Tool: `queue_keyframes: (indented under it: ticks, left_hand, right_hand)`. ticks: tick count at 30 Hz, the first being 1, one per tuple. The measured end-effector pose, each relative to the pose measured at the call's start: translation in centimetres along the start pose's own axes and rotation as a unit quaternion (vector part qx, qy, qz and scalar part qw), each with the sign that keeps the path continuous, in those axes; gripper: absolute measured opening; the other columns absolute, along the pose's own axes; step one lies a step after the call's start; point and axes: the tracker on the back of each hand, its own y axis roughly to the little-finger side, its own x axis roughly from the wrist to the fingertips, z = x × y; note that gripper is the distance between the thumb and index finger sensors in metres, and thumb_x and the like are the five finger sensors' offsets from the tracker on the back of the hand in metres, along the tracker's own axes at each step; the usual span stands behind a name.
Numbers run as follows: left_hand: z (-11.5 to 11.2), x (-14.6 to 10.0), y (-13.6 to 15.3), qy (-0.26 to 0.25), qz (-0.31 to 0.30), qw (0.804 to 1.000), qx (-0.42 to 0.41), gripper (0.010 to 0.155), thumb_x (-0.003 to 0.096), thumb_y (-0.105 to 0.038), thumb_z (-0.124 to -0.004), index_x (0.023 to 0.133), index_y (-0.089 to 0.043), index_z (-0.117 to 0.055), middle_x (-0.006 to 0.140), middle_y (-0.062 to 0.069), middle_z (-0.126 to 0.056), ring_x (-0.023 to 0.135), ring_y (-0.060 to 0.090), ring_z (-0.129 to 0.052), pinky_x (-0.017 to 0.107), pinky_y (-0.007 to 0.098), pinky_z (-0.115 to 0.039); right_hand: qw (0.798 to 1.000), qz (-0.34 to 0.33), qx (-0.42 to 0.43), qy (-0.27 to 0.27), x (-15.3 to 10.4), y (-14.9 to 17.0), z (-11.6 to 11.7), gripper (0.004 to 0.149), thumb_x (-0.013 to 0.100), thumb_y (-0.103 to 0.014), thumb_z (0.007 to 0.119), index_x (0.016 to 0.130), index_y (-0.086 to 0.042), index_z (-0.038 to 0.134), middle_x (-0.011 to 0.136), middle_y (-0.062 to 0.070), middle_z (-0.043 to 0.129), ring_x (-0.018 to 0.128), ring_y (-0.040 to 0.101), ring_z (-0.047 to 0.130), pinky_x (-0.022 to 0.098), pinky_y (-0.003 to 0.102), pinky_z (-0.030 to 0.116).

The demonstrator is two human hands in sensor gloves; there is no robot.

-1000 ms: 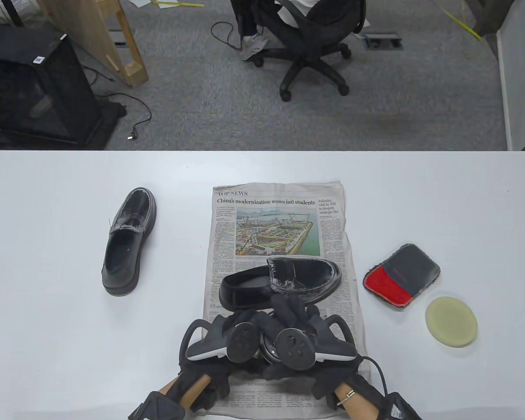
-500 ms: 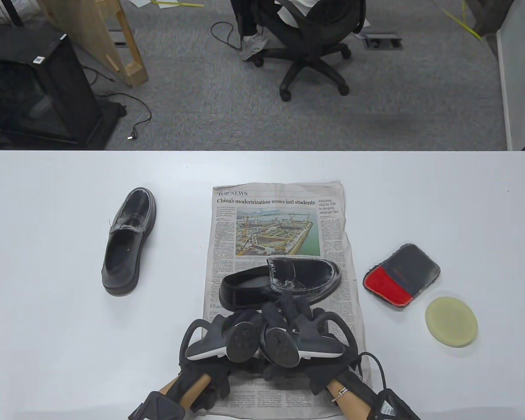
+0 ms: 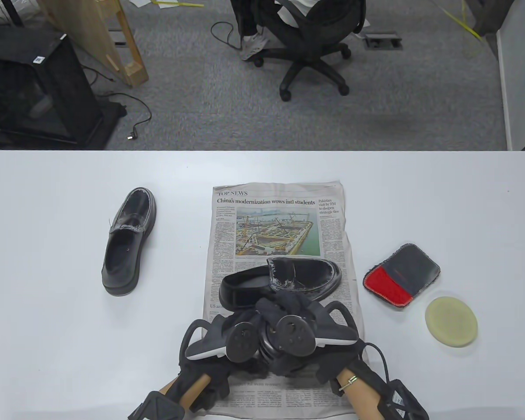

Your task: Dip and apply leather care cream with polishing sponge on shoes

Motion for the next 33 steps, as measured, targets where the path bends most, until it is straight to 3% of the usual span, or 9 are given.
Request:
queue_keyframes:
  ticks: [4,9,16,22,26,28,30,33]
  left_hand:
    - [0.0,0.0,0.0,0.0,0.0,1.0,0.002,0.105,0.0425,-0.059,-0.079,0.118,-0.002,-0.034,0.122,0.029,-0.038,0.105,0.052,-0.043,0.073,0.065,-0.048]
    - [0.0,0.0,-0.1,0.002,0.001,1.0,0.006,0.105,0.0424,-0.059,-0.079,0.118,-0.002,-0.034,0.122,0.03,-0.038,0.105,0.052,-0.043,0.073,0.066,-0.048]
    - [0.0,0.0,-0.1,0.002,0.0,1.0,0.007,0.105,0.0425,-0.059,-0.079,0.118,-0.001,-0.034,0.122,0.03,-0.038,0.105,0.052,-0.043,0.073,0.066,-0.047]
    - [0.0,0.0,-0.1,0.004,-0.002,1.0,0.008,0.105,0.0426,-0.059,-0.079,0.118,-0.001,-0.034,0.122,0.03,-0.038,0.105,0.053,-0.043,0.073,0.066,-0.048]
    - [0.4,-0.2,0.0,0.01,-0.011,1.0,0.001,0.106,0.0425,-0.059,-0.079,0.118,0.0,-0.034,0.122,0.032,-0.039,0.105,0.055,-0.044,0.072,0.068,-0.049]
    - [0.8,-0.5,0.1,0.005,-0.014,1.0,-0.003,0.107,0.0424,-0.06,-0.079,0.118,0.001,-0.035,0.121,0.034,-0.041,0.104,0.057,-0.047,0.071,0.069,-0.053]
    - [1.3,-0.8,-0.1,-0.014,-0.017,1.0,-0.01,0.107,0.0427,-0.06,-0.079,0.118,0.002,-0.034,0.121,0.035,-0.04,0.104,0.058,-0.047,0.07,0.069,-0.053]
    - [1.7,-1.0,-0.6,-0.043,-0.032,0.998,-0.02,0.112,0.0424,-0.063,-0.077,0.118,0.003,-0.028,0.121,0.038,-0.034,0.104,0.059,-0.046,0.071,0.07,-0.053]
  right_hand:
    - [0.996,0.087,-0.008,0.024,-3.7,3.5,-1.3,0.117,0.038,-0.071,0.074,0.121,-0.008,0.021,0.114,0.048,0.031,0.094,0.072,0.046,0.065,0.077,0.059]
    - [0.971,0.238,0.013,-0.009,-7.5,10.2,0.9,0.116,0.037,-0.071,0.076,0.121,-0.007,0.029,0.111,0.05,0.037,0.091,0.074,0.051,0.061,0.078,0.063]
    - [0.936,0.335,-0.025,-0.105,-7.4,13.6,4.9,0.116,0.033,-0.068,0.081,0.119,-0.003,0.037,0.107,0.053,0.042,0.088,0.076,0.055,0.057,0.08,0.065]
    - [0.931,0.343,-0.037,-0.121,-7.3,13.7,5.6,0.119,0.031,-0.064,0.082,0.117,-0.001,0.03,0.109,0.05,0.041,0.093,0.073,0.052,0.06,0.077,0.063]
    - [0.932,0.357,-0.029,-0.06,-8.6,13.8,3.6,0.108,0.034,-0.065,0.078,0.117,-0.005,0.044,0.114,0.042,0.045,0.097,0.067,0.055,0.062,0.074,0.062]
    - [0.922,0.386,-0.004,0.012,-10.4,14.4,2.1,0.089,0.047,-0.062,0.067,0.116,-0.009,0.049,0.115,0.036,0.054,0.097,0.063,0.062,0.063,0.072,0.063]
    - [0.896,0.438,0.009,0.073,-12.4,15.7,1.5,0.073,0.058,-0.053,0.059,0.116,-0.009,0.051,0.115,0.035,0.053,0.098,0.063,0.06,0.064,0.071,0.061]
    - [0.853,0.513,0.0,0.096,-14.5,18.5,2.5,0.064,0.063,-0.045,0.054,0.116,-0.01,0.05,0.116,0.034,0.05,0.098,0.063,0.058,0.064,0.071,0.061]
